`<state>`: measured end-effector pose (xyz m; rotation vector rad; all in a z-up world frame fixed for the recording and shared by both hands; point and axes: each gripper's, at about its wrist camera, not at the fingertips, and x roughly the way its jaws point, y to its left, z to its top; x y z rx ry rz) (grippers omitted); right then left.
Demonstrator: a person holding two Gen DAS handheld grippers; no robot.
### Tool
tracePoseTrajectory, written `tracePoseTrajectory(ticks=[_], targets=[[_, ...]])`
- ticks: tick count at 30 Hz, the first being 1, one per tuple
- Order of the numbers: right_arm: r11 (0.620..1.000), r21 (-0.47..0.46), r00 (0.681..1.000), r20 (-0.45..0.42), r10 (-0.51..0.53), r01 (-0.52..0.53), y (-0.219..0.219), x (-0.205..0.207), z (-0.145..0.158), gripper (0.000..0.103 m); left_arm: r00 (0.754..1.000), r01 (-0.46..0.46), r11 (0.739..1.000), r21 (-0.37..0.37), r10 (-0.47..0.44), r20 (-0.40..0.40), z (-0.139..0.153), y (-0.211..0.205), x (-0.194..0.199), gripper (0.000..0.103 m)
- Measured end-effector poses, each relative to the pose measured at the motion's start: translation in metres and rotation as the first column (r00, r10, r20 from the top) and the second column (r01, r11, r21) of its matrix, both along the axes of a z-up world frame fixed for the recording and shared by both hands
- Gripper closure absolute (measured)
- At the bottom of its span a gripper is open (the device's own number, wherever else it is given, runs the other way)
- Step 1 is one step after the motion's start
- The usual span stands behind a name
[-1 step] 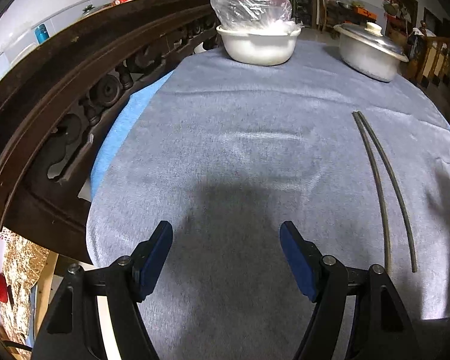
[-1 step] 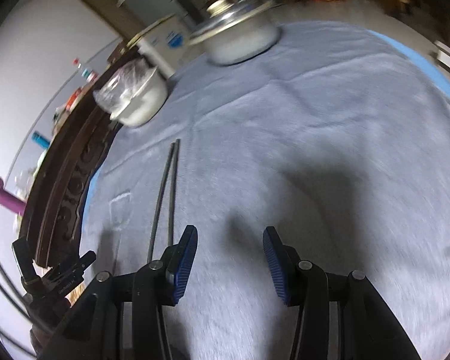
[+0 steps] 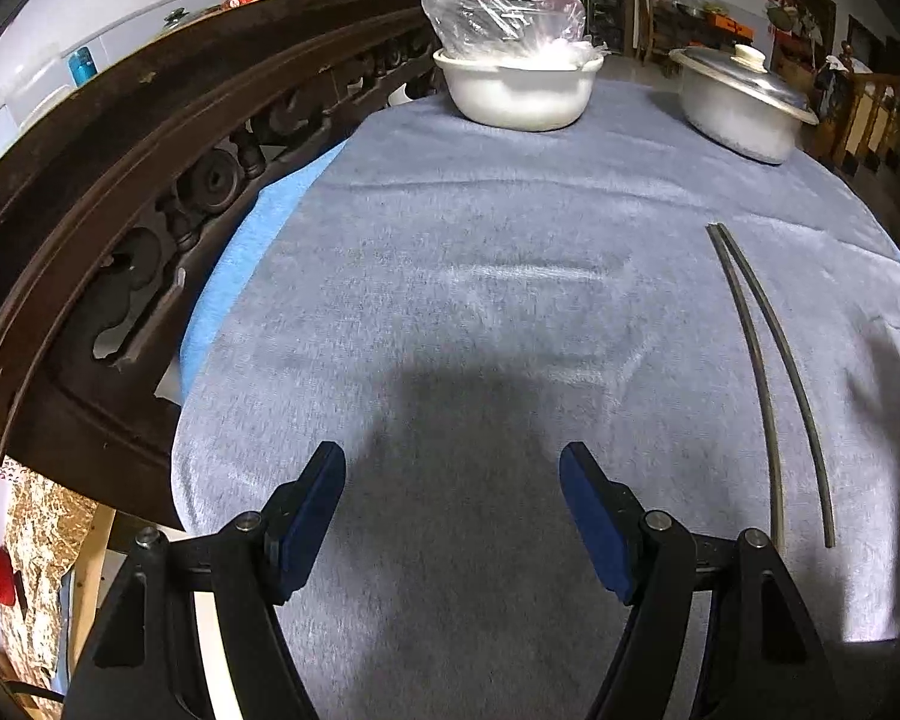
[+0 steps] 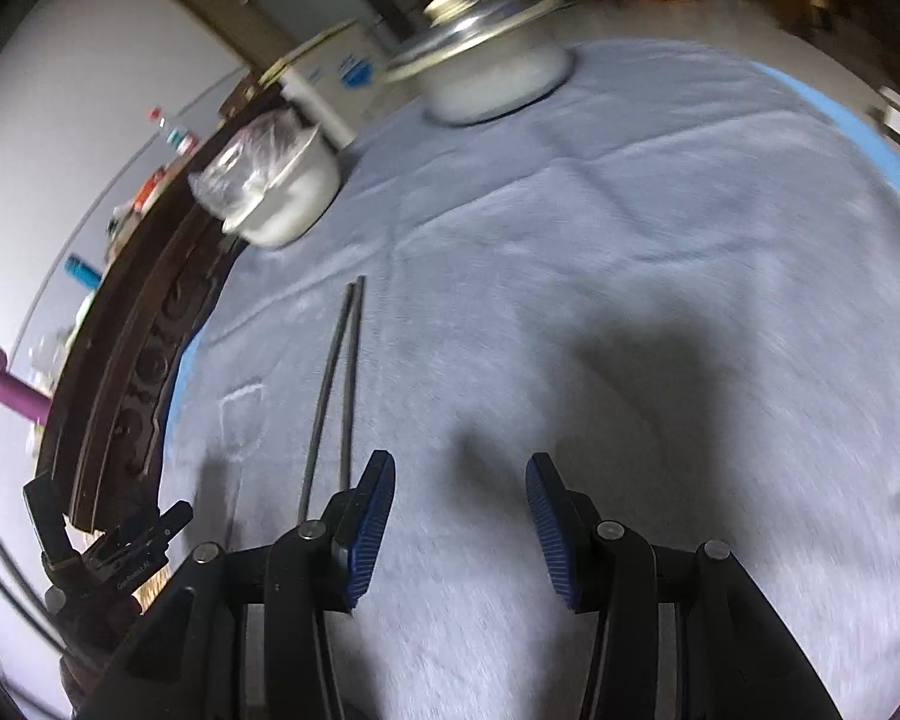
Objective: Organize utensils
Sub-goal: 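Position both tools over the last two dark chopsticks on the cloth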
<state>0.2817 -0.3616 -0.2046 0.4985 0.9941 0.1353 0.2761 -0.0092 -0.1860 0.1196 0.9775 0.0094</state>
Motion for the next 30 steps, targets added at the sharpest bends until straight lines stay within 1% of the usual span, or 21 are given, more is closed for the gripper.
tracePoseTrajectory(ticks=[5, 8, 11, 14, 15, 16, 20, 22, 25, 27, 28, 30], targets=[[0.994, -0.057, 0.995, -0.009, 0.097, -0.097, 0.030, 0.049, 0.007, 0.055, 1.000, 0.006, 1.000, -0.002, -0.006, 0.002, 0.002, 0.003, 0.013, 0.029], [0.988, -0.079, 0.991, -0.021, 0.134, -0.136, 0.045, 0.078, 0.009, 0.059, 1.000, 0.015, 1.000, -0.005, -0.015, -0.002, 0.001, 0.002, 0.021, 0.028], [0.984, -0.076, 0.986, -0.041, 0.161, -0.164, 0.055, 0.100, 0.007, 0.065, 1.000, 0.025, 1.000, -0.007, -0.025, -0.012, -0.001, 0.001, 0.029, 0.029], [0.977, -0.091, 0.981, -0.062, 0.186, -0.191, 0.067, 0.118, 0.002, 0.067, 0.999, 0.027, 1.000, -0.016, -0.027, -0.025, -0.004, 0.001, 0.035, 0.028], [0.975, -0.095, 0.978, -0.070, 0.196, -0.202, 0.071, 0.121, 0.001, 0.071, 0.999, 0.028, 0.999, -0.021, -0.028, -0.031, -0.006, 0.002, 0.038, 0.028], [0.971, -0.103, 0.975, -0.083, 0.208, -0.216, 0.075, 0.125, -0.002, 0.072, 0.999, 0.028, 0.999, -0.024, -0.029, -0.035, -0.006, 0.002, 0.040, 0.028], [0.960, -0.138, 0.964, -0.135, 0.227, -0.245, 0.086, 0.133, -0.015, 0.074, 0.999, 0.034, 0.999, -0.027, -0.035, -0.040, -0.008, 0.001, 0.048, 0.028], [0.954, -0.151, 0.960, -0.155, 0.235, -0.258, 0.088, 0.134, -0.021, 0.077, 0.998, 0.041, 0.999, -0.025, -0.042, -0.038, -0.008, -0.001, 0.051, 0.029], [0.947, -0.189, 0.961, -0.154, 0.231, -0.258, 0.090, 0.132, -0.021, 0.087, 0.998, 0.054, 0.998, -0.027, -0.055, -0.035, -0.006, -0.005, 0.054, 0.028], [0.946, -0.198, 0.962, -0.154, 0.227, -0.255, 0.088, 0.132, -0.021, 0.094, 0.997, 0.063, 0.998, -0.024, -0.064, -0.035, -0.006, -0.010, 0.057, 0.028], [0.946, -0.207, 0.963, -0.153, 0.222, -0.251, 0.086, 0.133, -0.020, 0.095, 0.997, 0.068, 0.997, -0.023, -0.069, -0.036, -0.006, -0.013, 0.059, 0.029], [0.939, -0.255, 0.969, -0.146, 0.199, -0.231, 0.082, 0.132, -0.017, 0.097, 0.996, 0.080, 0.997, -0.022, -0.080, -0.038, -0.006, -0.019, 0.061, 0.028]])
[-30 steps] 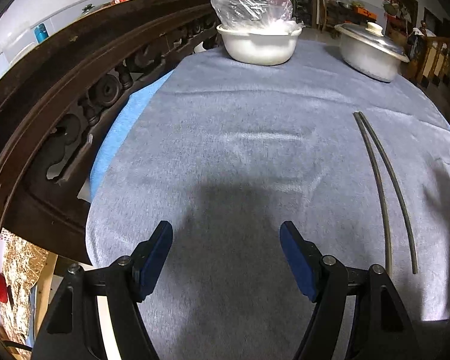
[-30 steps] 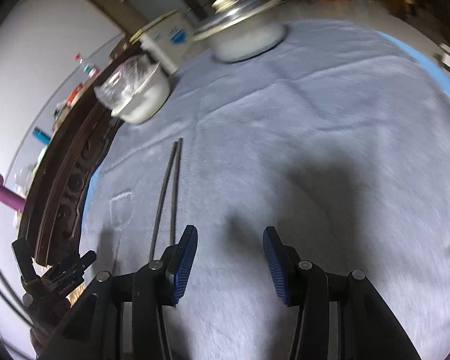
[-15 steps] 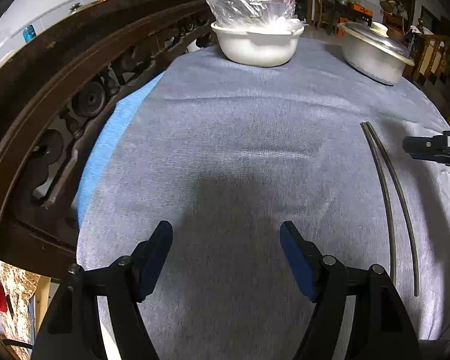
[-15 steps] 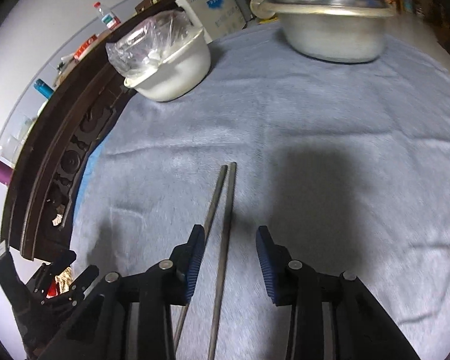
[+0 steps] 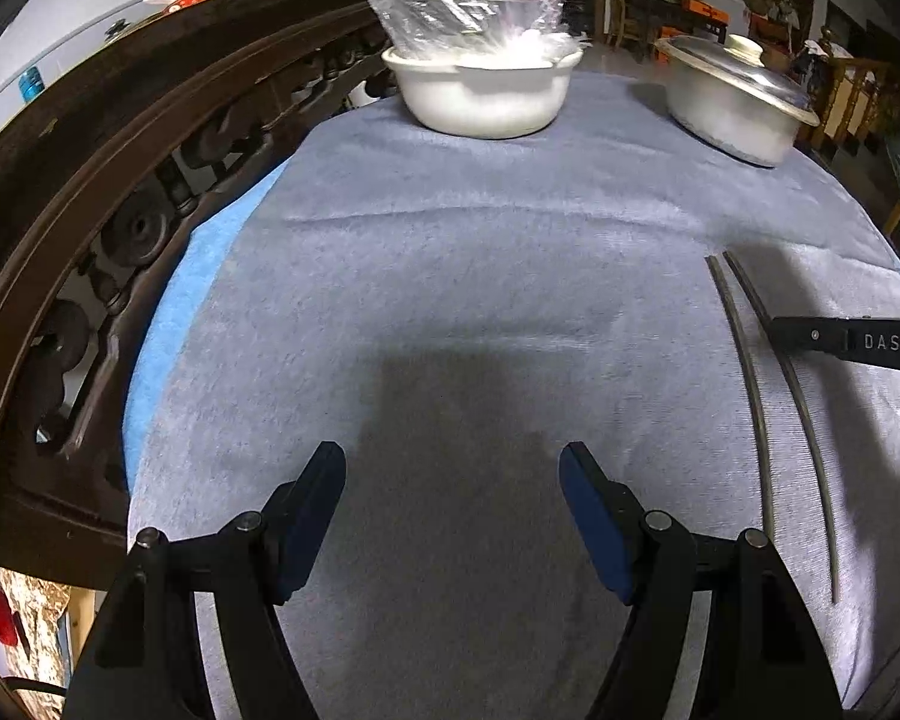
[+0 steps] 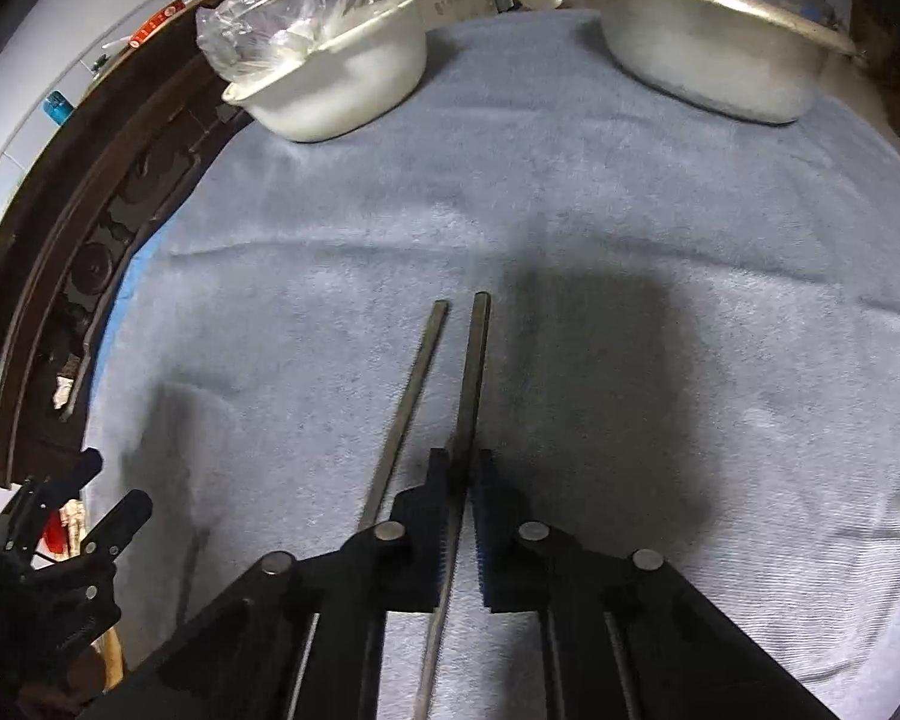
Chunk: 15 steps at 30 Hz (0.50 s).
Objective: Organize utensils
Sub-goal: 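Position both tools over the last two dark chopsticks on the cloth, then close the left tool on one chopstick while the right tool grasps the other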
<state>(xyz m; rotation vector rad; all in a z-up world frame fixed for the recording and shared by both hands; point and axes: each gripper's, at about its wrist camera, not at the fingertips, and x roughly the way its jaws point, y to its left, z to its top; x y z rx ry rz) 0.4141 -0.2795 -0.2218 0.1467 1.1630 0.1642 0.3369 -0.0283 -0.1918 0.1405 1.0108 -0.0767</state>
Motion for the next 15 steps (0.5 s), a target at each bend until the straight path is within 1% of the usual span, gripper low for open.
tracePoseTrajectory(ticks=[3, 6, 9, 10, 12, 14, 15], targets=[[1.000, 0.000, 1.000, 0.006, -0.025, 0.025, -0.016, -0.003, 0.002, 0.098, 1.000, 0.027, 1.000, -0.007, -0.027, -0.005, 0.002, -0.009, 0.003, 0.028], [0.998, -0.023, 0.998, 0.002, -0.065, 0.065, -0.035, -0.007, 0.004, 0.098, 0.997, 0.076, 0.997, -0.032, -0.076, -0.013, 0.004, -0.022, 0.011, 0.029], [0.995, 0.011, 0.995, -0.031, -0.098, 0.099, -0.056, -0.011, 0.001, 0.098, 0.990, 0.134, 0.989, -0.069, -0.137, -0.030, 0.004, -0.043, 0.030, 0.029], [0.994, 0.040, 0.994, -0.034, -0.103, 0.104, -0.061, -0.011, 0.001, 0.098, 0.987, 0.154, 0.984, -0.088, -0.158, -0.040, 0.003, -0.050, 0.040, 0.029], [0.988, 0.116, 0.995, -0.008, -0.098, 0.099, -0.066, -0.012, 0.008, 0.097, 0.983, 0.167, 0.979, -0.119, -0.175, -0.062, 0.002, -0.062, 0.056, 0.029], [0.984, 0.137, 0.993, 0.014, -0.120, 0.117, -0.072, -0.011, 0.014, 0.097, 0.971, 0.207, 0.960, -0.187, -0.225, -0.085, 0.000, -0.077, 0.073, 0.029], [0.982, 0.139, 0.991, 0.025, -0.128, 0.124, -0.075, -0.011, 0.017, 0.097, 0.967, 0.214, 0.956, -0.202, -0.237, -0.098, -0.001, -0.083, 0.078, 0.029]])
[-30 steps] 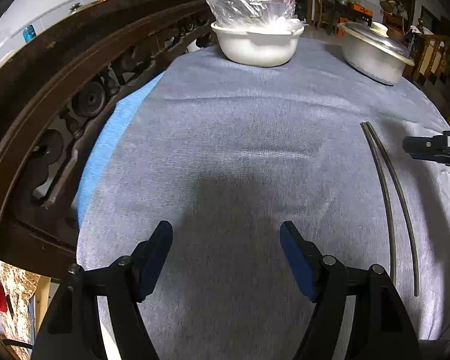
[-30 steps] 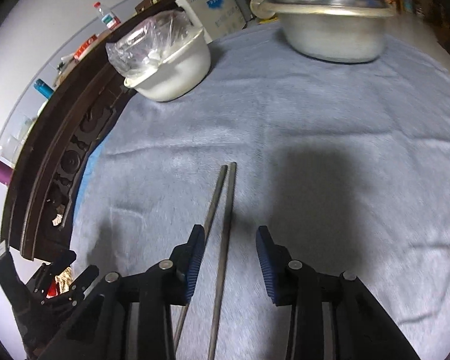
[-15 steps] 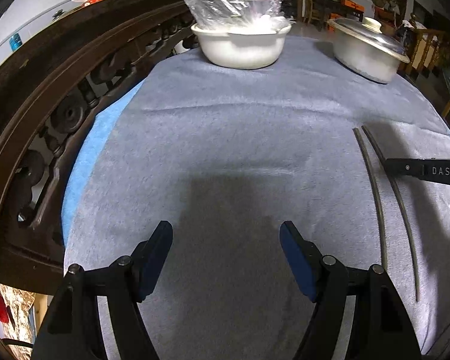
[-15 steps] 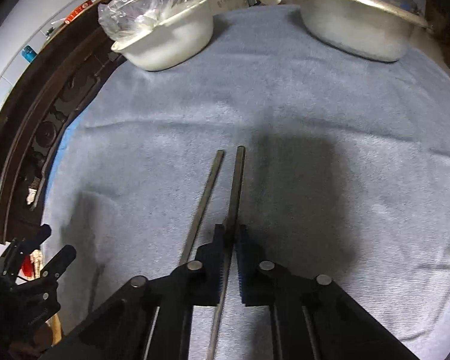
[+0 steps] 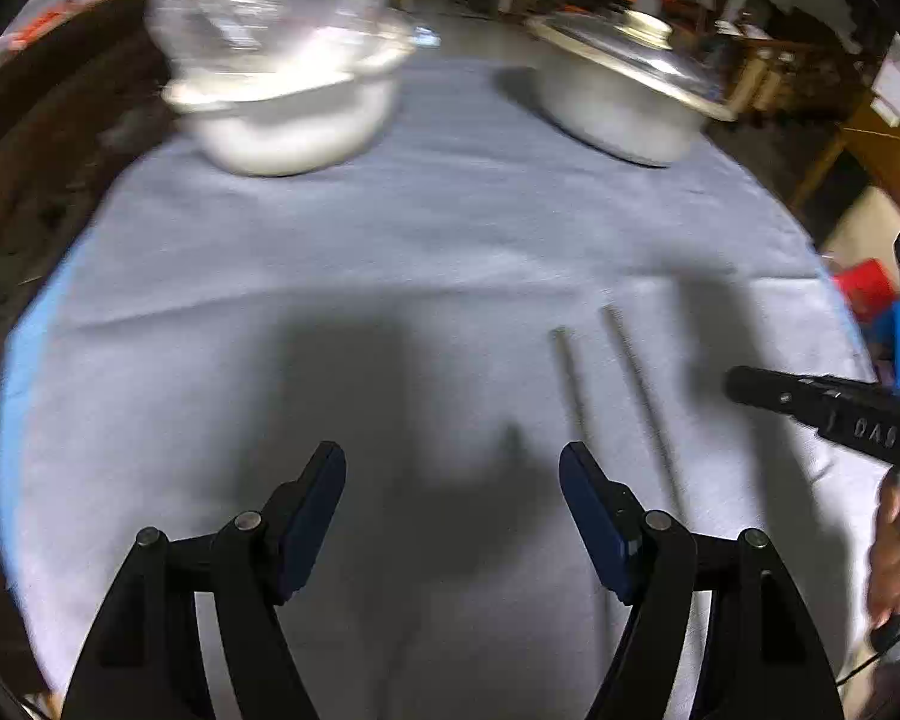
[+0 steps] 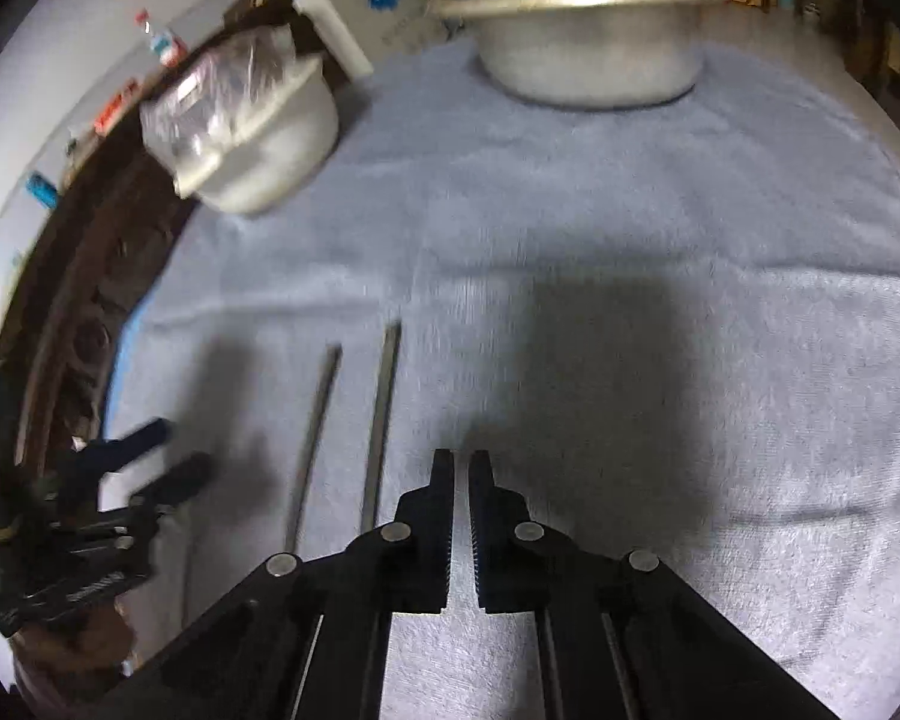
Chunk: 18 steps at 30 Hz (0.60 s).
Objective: Organize utensils
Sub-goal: 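Close the left tool on one chopstick while the right tool grasps the other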
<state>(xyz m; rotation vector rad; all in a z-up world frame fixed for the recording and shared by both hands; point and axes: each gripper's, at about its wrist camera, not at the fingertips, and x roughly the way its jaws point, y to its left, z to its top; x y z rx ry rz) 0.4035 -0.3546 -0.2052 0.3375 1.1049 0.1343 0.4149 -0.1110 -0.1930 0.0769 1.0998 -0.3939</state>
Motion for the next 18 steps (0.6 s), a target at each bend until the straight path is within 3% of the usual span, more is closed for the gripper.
tracePoseTrajectory(ticks=[6, 9, 12, 13, 14, 18], targets=[[0.999, 0.040, 0.999, 0.043, -0.013, 0.011, -0.011, 0.001, 0.005, 0.096, 0.997, 0.070, 0.998, -0.002, -0.070, -0.013, -0.008, -0.040, 0.017, 0.030], [0.998, 0.056, 0.999, 0.042, -0.023, 0.021, -0.013, 0.001, 0.001, 0.096, 0.996, 0.081, 0.997, 0.003, -0.080, -0.049, -0.020, -0.051, 0.026, 0.046], [0.998, 0.054, 0.999, 0.038, -0.026, 0.024, -0.009, 0.006, -0.003, 0.096, 0.995, 0.099, 0.995, 0.016, -0.099, -0.016, -0.019, -0.057, 0.030, 0.060], [0.998, 0.053, 0.999, 0.036, -0.024, 0.022, -0.009, 0.004, -0.002, 0.096, 0.995, 0.100, 0.995, 0.014, -0.100, -0.018, -0.020, -0.059, 0.031, 0.073], [0.998, 0.052, 0.999, 0.033, -0.023, 0.022, -0.009, 0.005, -0.003, 0.096, 0.994, 0.105, 0.994, 0.016, -0.105, -0.012, -0.021, -0.060, 0.032, 0.095], [0.999, 0.051, 0.999, 0.036, -0.005, 0.003, 0.000, 0.009, 0.000, 0.095, 0.992, 0.126, 0.992, 0.003, -0.126, -0.024, -0.022, -0.056, 0.033, 0.098]])
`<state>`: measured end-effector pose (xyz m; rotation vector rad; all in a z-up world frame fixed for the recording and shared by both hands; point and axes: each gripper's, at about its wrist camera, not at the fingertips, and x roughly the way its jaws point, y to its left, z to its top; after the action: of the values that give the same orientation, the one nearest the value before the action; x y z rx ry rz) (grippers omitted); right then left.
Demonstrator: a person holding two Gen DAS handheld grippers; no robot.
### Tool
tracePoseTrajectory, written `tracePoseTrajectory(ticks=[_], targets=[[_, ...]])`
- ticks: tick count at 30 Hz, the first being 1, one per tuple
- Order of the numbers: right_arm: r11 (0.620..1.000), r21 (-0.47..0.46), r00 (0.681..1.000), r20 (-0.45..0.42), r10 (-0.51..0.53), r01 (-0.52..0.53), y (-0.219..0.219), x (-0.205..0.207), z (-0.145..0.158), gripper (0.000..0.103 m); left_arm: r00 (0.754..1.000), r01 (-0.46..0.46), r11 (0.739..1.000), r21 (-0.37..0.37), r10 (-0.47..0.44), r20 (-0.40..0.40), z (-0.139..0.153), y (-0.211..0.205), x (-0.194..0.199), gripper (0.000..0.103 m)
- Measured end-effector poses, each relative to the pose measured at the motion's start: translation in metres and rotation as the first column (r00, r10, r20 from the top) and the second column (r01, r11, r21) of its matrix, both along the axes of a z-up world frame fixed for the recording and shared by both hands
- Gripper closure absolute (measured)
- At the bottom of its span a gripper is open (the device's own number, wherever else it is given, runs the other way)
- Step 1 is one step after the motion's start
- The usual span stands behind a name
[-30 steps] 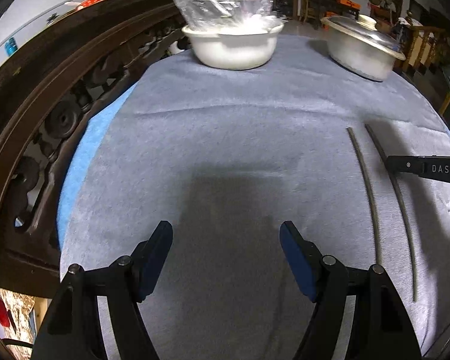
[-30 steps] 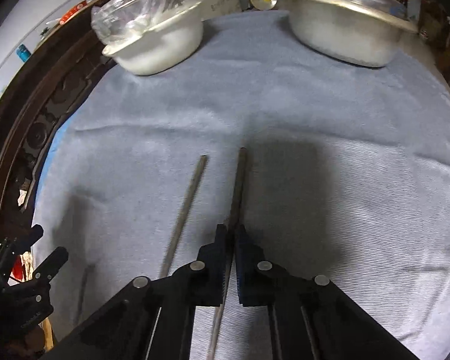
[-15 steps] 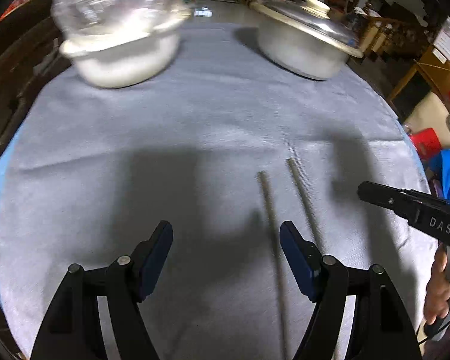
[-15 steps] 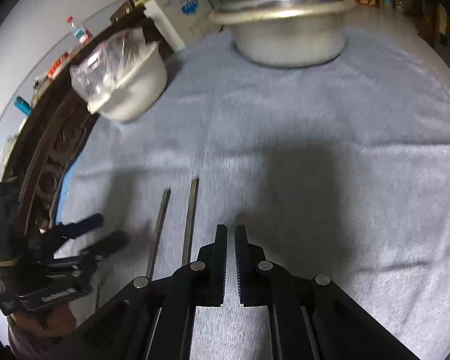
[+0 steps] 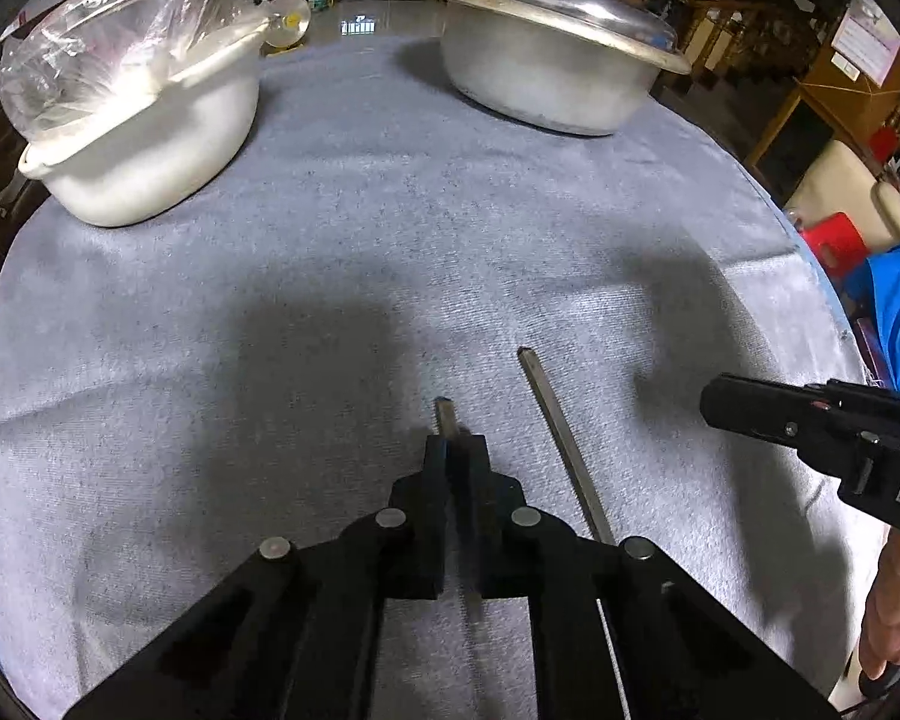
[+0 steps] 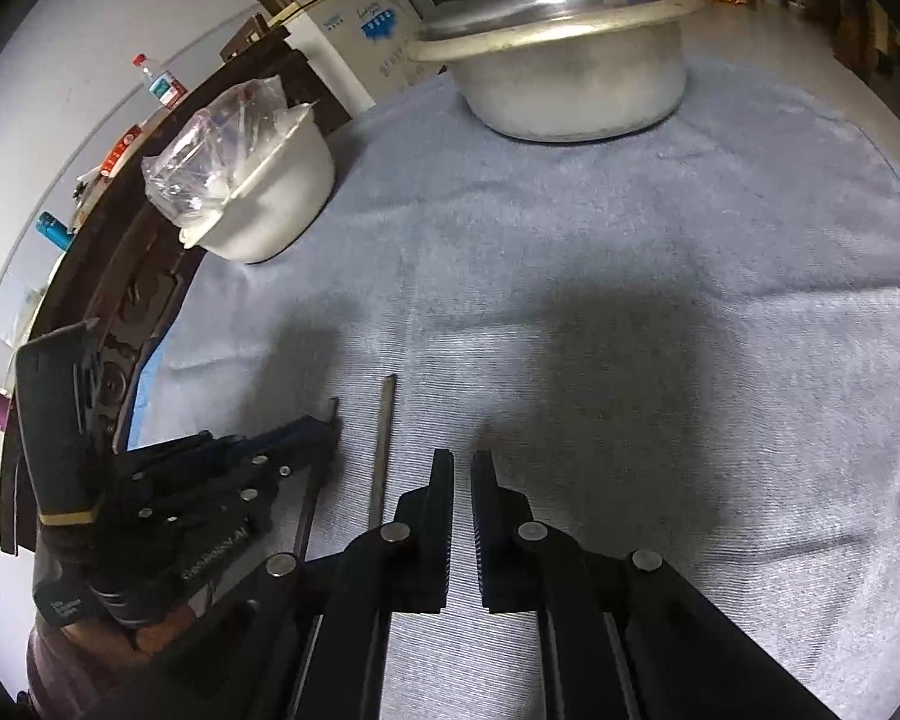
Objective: Organize utensils
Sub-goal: 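Close the left tool on one chopstick while the right tool grasps the other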
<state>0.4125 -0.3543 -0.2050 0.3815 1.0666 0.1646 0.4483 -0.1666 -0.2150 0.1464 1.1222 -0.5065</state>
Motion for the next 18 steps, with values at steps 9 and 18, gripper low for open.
tracePoseTrajectory(ticks=[9, 18], targets=[[0.987, -0.113, 0.990, -0.098, 0.100, -0.111, 0.055, 0.029, -0.006, 0.081, 0.999, -0.039, 0.999, -0.023, 0.039, 0.018, 0.014, 0.044, -0.011, 0.098], [0.948, -0.282, 0.976, -0.197, 0.094, -0.148, 0.089, 0.055, -0.021, 0.080, 0.997, -0.075, 0.997, -0.033, 0.075, -0.014, 0.007, 0.059, -0.002, 0.098]])
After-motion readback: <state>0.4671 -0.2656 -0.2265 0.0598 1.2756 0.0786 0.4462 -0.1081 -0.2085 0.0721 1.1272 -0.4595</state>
